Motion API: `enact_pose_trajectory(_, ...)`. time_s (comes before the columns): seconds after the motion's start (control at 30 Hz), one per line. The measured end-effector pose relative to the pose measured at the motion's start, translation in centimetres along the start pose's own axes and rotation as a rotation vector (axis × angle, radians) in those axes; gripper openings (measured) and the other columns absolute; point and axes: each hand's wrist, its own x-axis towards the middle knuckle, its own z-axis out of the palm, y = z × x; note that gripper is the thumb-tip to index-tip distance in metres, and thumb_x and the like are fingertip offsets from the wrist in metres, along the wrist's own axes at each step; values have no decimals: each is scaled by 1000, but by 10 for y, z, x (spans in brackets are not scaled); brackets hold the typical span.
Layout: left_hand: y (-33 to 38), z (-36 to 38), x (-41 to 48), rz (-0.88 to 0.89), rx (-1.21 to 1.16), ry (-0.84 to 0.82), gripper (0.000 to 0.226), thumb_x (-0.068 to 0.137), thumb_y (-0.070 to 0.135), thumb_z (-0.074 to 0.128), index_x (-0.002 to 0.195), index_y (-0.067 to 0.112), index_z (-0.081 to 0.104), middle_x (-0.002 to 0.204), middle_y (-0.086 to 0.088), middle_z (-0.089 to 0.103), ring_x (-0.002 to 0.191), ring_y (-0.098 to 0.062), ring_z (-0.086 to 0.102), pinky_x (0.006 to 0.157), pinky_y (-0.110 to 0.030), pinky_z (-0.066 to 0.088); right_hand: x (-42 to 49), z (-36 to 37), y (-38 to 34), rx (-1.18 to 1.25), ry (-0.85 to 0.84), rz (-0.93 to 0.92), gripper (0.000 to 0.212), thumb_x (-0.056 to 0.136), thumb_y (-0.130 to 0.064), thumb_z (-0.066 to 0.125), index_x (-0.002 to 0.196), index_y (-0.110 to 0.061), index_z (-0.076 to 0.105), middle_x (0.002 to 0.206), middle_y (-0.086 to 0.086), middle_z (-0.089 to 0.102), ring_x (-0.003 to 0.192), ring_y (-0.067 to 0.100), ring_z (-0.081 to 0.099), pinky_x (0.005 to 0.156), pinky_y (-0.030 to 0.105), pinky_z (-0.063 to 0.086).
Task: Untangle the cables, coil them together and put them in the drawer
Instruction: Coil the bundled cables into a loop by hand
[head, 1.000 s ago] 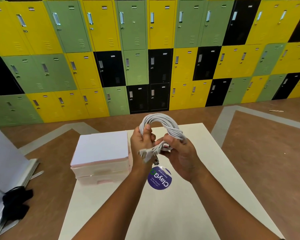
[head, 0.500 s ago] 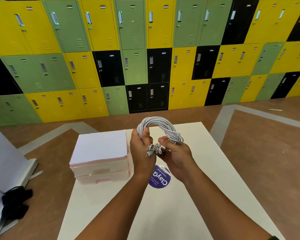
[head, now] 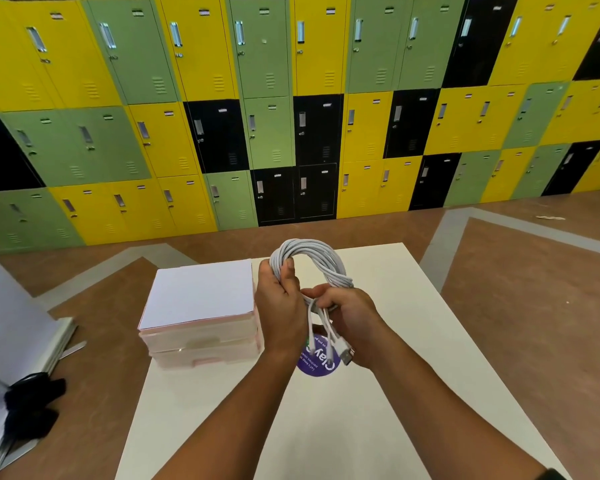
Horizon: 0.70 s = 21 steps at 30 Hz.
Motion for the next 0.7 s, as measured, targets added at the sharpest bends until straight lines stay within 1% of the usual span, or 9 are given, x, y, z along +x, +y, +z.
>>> enact_pose_trajectory(0.13, 0, 1, -5, -14, -4, -21, 18, 104, 27, 44, 95, 13, 51, 69, 1, 52, 58, -7, 46, 51, -18, 40, 2, -7, 0, 99, -127, 46, 15, 84, 1, 49, 85, -2, 64, 109, 23, 69, 92, 35, 66, 73, 43, 57)
enact_pose_trajectory(0.2, -2, 1, -6, -16, -8, -40, 18, 104, 27, 44, 96, 12, 51, 70, 1, 52, 59, -7, 47, 51, -17, 41, 3, -7, -1, 123, -97, 62, 7, 89, -4, 56, 91, -2, 63, 106, 23, 68, 87, 35, 68, 71, 43, 58)
enact_pose_trajectory(0.27, -6, 1, -6, -2, -20, -61, 19, 104, 29, 45, 98, 12, 52, 71, 1, 54, 61, -7, 48, 53, -22, 43, 2, -3, -1, 122, -44, 79, 15, 91, -15, 68, 100, -3, 65, 101, 21, 70, 82, 33, 70, 69, 43, 59)
enact_pose_trajectory(0.3, -9, 1, -6, 2, -21, -72, 19, 104, 30, 45, 98, 13, 52, 72, 0, 54, 63, -8, 49, 56, -25, 44, 2, -1, -2, 112, -21, 82, 20, 90, -16, 71, 102, -2, 65, 97, 20, 71, 79, 33, 72, 68, 43, 59)
enact_pose_trajectory(0.37, -12, 0, -4, 1, -7, -80, 19, 104, 30, 45, 97, 14, 51, 73, -1, 55, 64, -10, 50, 56, -27, 45, 2, 0, -3, 75, -12, 71, 17, 89, -10, 71, 102, -2, 62, 95, 21, 69, 74, 33, 72, 66, 43, 60)
enact_pose_trajectory(0.47, -17, -3, -2, 19, 37, -71, 19, 104, 31, 44, 96, 15, 50, 72, 0, 53, 61, -8, 47, 53, -22, 41, 2, -2, -3, -10, -42, 78, 13, 90, -3, 67, 100, -2, 59, 95, 24, 68, 74, 34, 72, 72, 47, 61)
enact_pose_trajectory(0.53, -19, -4, -1, 26, 61, -80, 19, 104, 33, 44, 96, 16, 50, 72, 1, 53, 60, -7, 48, 52, -20, 41, 2, -2, -4, -64, -66, 82, 5, 92, -1, 64, 95, 0, 61, 89, 24, 68, 73, 33, 71, 68, 40, 61)
enact_pose_trajectory(0.6, -20, -5, -1, 23, 72, -82, 20, 104, 34, 44, 96, 16, 50, 73, 1, 54, 61, -8, 49, 52, -19, 41, 2, -3, -5, -91, -66, 84, 3, 92, 2, 61, 91, -1, 60, 79, 22, 66, 66, 27, 65, 64, 36, 59)
enact_pose_trajectory(0.7, -19, -5, 1, -34, 59, -88, 21, 104, 32, 44, 94, 15, 51, 72, -1, 55, 60, -8, 49, 52, -21, 43, 5, -6, -6, -108, -81, 95, 13, 92, 2, 58, 102, -6, 55, 73, 17, 63, 57, 21, 56, 56, 32, 52)
